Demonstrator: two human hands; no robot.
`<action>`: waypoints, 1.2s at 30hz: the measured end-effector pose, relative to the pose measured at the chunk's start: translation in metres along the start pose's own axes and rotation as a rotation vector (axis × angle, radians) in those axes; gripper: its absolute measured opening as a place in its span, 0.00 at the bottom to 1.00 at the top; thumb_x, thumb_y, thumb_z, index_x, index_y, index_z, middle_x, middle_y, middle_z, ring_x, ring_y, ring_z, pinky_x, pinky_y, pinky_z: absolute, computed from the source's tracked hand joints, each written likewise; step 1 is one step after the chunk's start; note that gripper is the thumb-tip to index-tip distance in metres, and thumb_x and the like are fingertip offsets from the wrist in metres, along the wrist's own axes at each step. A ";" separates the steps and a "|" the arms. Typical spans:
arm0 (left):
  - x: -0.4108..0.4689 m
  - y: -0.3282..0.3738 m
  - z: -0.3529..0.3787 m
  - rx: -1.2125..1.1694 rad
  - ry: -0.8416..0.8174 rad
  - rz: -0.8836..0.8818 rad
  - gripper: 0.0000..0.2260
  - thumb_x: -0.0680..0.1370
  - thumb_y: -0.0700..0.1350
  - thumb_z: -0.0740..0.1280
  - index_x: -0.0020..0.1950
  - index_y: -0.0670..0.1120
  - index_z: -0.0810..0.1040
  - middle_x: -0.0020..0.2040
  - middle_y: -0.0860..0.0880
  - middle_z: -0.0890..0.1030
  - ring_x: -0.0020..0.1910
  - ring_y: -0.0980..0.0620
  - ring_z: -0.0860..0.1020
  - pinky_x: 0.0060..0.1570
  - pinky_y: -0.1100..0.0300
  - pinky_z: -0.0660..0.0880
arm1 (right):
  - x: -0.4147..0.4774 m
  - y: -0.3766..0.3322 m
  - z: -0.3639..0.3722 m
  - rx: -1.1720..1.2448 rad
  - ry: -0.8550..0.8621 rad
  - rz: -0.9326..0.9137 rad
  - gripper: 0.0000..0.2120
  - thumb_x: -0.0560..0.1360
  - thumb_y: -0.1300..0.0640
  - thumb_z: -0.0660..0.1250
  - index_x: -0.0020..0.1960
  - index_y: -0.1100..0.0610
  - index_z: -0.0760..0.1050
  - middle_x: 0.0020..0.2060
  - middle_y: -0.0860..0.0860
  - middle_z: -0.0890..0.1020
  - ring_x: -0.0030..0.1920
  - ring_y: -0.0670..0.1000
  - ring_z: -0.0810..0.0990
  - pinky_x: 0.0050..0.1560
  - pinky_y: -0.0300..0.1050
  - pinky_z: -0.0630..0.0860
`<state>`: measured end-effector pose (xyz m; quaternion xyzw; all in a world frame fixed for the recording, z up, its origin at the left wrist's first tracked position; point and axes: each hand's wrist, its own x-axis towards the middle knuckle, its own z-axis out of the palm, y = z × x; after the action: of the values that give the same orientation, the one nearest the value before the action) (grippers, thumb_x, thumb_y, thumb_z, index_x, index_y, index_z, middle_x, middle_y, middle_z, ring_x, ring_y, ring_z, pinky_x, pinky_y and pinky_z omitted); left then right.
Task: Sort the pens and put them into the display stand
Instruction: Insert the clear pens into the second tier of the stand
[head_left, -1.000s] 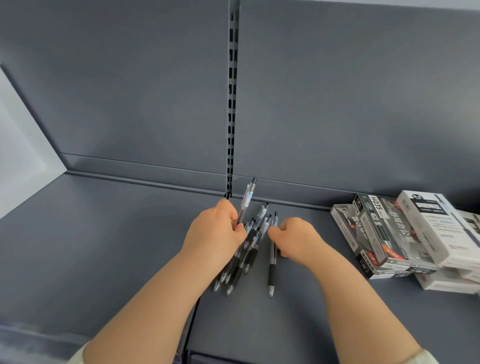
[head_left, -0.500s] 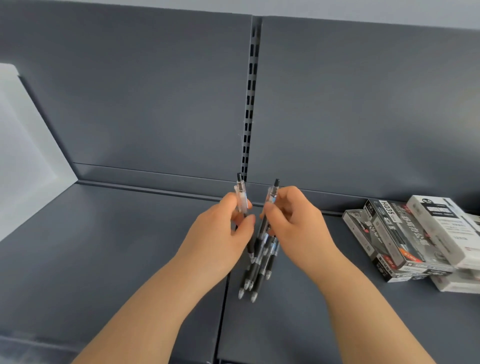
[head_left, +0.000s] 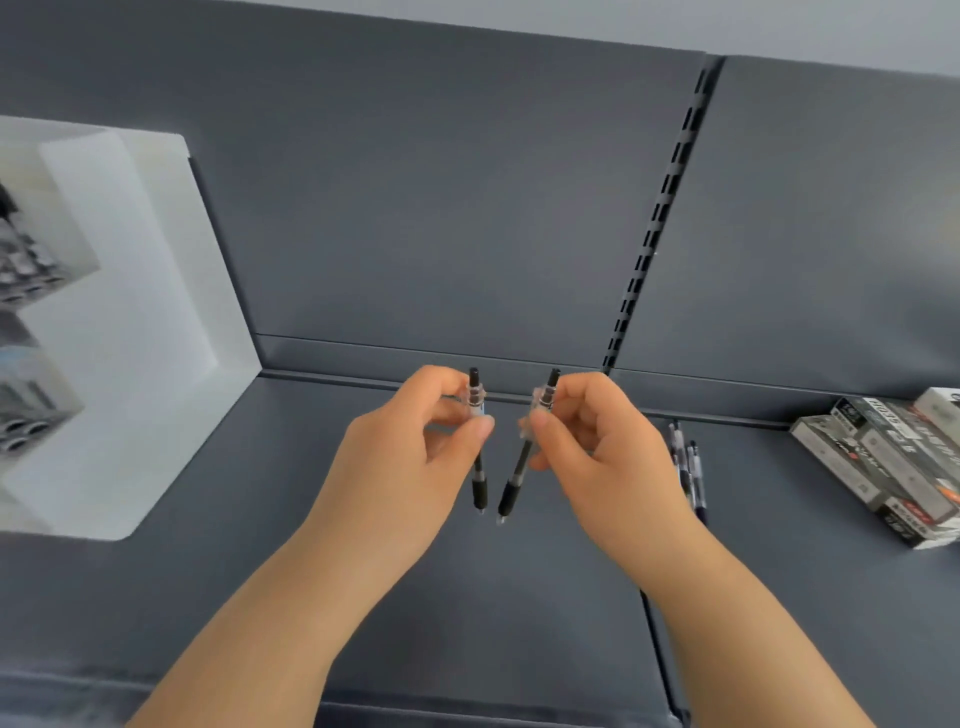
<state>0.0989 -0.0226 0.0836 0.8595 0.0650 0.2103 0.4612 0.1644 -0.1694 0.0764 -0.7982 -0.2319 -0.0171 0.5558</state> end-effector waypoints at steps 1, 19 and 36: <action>-0.002 -0.008 -0.010 -0.016 0.002 -0.006 0.04 0.77 0.52 0.64 0.50 0.59 0.73 0.45 0.63 0.80 0.43 0.68 0.78 0.42 0.76 0.71 | -0.002 -0.003 0.012 0.000 0.005 0.007 0.07 0.76 0.54 0.65 0.42 0.45 0.69 0.39 0.45 0.80 0.42 0.52 0.81 0.40 0.41 0.75; -0.036 -0.052 -0.104 -0.034 0.094 -0.016 0.09 0.74 0.43 0.71 0.44 0.58 0.76 0.41 0.62 0.80 0.45 0.69 0.77 0.41 0.81 0.67 | -0.028 -0.053 0.115 -0.012 -0.057 0.015 0.05 0.77 0.54 0.64 0.44 0.45 0.72 0.41 0.41 0.79 0.42 0.48 0.80 0.42 0.44 0.79; -0.048 -0.070 -0.181 -0.004 0.222 0.000 0.09 0.71 0.45 0.72 0.44 0.59 0.77 0.44 0.66 0.80 0.44 0.66 0.78 0.44 0.79 0.69 | -0.025 -0.092 0.174 0.009 -0.096 -0.092 0.07 0.76 0.55 0.65 0.47 0.43 0.72 0.41 0.35 0.78 0.36 0.45 0.75 0.34 0.28 0.70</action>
<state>-0.0147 0.1406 0.0994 0.8300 0.1153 0.3043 0.4531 0.0666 0.0031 0.0838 -0.7841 -0.2946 -0.0033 0.5462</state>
